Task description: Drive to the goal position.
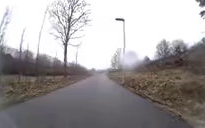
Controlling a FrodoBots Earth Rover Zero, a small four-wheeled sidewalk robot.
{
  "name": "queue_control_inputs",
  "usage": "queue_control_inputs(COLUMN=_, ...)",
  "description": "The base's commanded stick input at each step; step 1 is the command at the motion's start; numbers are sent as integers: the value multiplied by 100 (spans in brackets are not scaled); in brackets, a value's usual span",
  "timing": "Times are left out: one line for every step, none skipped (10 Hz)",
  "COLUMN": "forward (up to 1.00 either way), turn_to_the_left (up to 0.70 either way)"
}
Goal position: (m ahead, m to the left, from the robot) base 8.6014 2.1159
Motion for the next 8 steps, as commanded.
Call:
queue_control_inputs(forward=70, turn_to_the_left=0)
queue_control_inputs(forward=70, turn_to_the_left=0)
queue_control_inputs(forward=70, turn_to_the_left=0)
queue_control_inputs(forward=70, turn_to_the_left=0)
queue_control_inputs(forward=70, turn_to_the_left=0)
queue_control_inputs(forward=70, turn_to_the_left=0)
queue_control_inputs(forward=70, turn_to_the_left=0)
queue_control_inputs(forward=70, turn_to_the_left=0)
